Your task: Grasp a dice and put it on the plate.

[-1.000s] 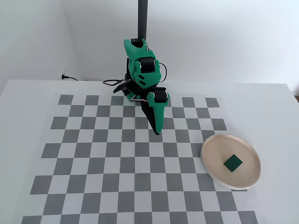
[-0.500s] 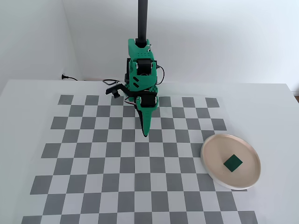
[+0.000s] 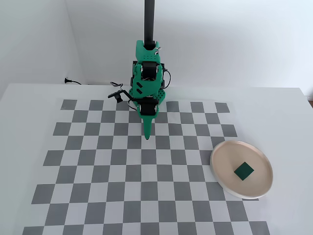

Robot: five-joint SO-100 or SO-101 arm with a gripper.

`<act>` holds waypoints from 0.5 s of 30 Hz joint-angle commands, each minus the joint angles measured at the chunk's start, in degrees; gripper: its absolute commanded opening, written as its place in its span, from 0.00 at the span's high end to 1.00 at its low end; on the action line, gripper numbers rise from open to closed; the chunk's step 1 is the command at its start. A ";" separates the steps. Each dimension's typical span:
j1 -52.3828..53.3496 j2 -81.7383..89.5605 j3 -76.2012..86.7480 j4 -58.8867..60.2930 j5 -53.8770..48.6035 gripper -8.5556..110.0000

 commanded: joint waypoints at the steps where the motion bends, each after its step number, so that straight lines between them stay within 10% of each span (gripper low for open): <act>1: 0.44 0.88 -2.20 0.70 0.09 0.96; 15: 0.62 0.97 -1.76 -0.88 -0.44 0.95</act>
